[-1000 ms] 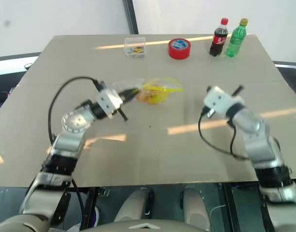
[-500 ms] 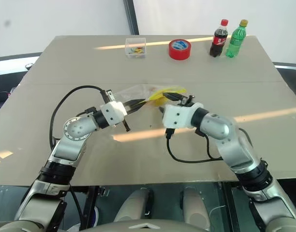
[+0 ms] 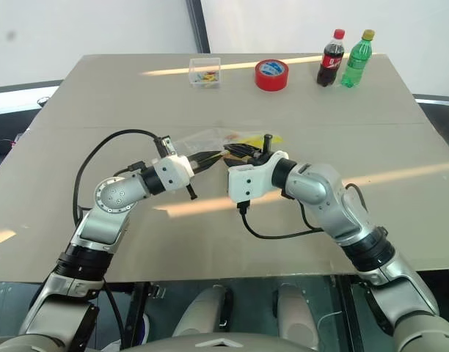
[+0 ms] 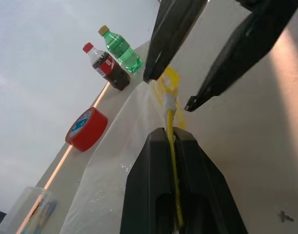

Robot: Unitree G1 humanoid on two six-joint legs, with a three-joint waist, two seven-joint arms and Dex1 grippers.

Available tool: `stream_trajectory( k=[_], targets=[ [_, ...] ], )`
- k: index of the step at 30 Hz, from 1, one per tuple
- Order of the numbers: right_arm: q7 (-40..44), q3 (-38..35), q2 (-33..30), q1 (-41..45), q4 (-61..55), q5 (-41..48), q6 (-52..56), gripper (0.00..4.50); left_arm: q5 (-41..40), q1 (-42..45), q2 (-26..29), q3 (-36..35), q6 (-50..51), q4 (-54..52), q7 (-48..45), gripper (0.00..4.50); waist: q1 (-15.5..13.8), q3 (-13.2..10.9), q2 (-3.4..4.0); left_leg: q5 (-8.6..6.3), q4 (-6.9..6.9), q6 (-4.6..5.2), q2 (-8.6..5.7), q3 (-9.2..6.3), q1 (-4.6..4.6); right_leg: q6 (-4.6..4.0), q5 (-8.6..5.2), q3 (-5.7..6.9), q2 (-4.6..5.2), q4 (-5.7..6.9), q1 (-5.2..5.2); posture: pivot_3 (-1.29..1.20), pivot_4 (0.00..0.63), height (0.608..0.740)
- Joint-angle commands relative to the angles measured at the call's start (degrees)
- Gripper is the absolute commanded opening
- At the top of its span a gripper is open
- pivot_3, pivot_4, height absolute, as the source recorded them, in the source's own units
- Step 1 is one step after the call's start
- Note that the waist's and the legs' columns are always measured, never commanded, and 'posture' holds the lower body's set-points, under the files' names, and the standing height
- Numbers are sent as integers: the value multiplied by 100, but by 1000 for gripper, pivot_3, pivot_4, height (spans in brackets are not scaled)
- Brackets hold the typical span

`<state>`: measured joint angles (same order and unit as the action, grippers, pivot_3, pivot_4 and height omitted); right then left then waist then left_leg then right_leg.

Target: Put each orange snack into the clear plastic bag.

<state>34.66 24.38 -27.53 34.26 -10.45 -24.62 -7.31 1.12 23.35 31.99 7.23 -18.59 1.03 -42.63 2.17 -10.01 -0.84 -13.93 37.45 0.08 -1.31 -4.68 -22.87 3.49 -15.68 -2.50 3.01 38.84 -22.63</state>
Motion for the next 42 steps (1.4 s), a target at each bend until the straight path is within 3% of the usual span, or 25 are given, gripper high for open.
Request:
stream_trajectory(
  k=[1, 9, 12, 13, 27, 42],
  targets=[
    [-118, -38, 65, 142, 24, -132, -280, 1480, 61, -15, 37, -34, -125, -261, 65, 0, 0, 0, 0, 0, 0, 0, 0, 0, 0, 0, 0, 0, 0, 0, 0, 0, 150, 740],
    [-35, -40, 185, 166, 102, -240, -408, 1480, 189, -42, 51, -36, -261, -221, 113, 0, 1, 0, 0, 0, 0, 0, 0, 0, 0, 0, 0, -1, 0, 1, 0, 0, 150, 740],
    [5, -42, 199, 170, 117, -265, -431, 745, 208, -55, 50, -37, -294, -224, 114, 0, 1, 0, 0, 0, 0, 0, 0, 1, 0, 0, 0, -1, 0, 1, 0, 0, 150, 740],
    [16, -41, 199, 175, 121, -273, -440, 251, 218, -60, 54, -37, -311, -223, 115, 0, 1, 0, 0, 0, 0, 0, 0, 0, 0, 0, 0, 0, 0, 1, 0, 0, 150, 740],
    [39, -100, 179, 207, 311, -354, -541, 251, 228, -23, 35, -42, -410, -172, 199, 0, 1, 0, 0, 0, 0, 0, -1, 0, 0, 0, 0, 0, 0, 1, 0, 0, 150, 740],
    [-210, -479, -10, 64, 561, -537, 152, 251, 143, -30, 52, -108, -519, -305, 219, 0, 1, 0, 0, 0, 0, 0, -1, 0, 0, 0, 0, 0, 0, 1, 0, 0, 150, 740]
  ],
)
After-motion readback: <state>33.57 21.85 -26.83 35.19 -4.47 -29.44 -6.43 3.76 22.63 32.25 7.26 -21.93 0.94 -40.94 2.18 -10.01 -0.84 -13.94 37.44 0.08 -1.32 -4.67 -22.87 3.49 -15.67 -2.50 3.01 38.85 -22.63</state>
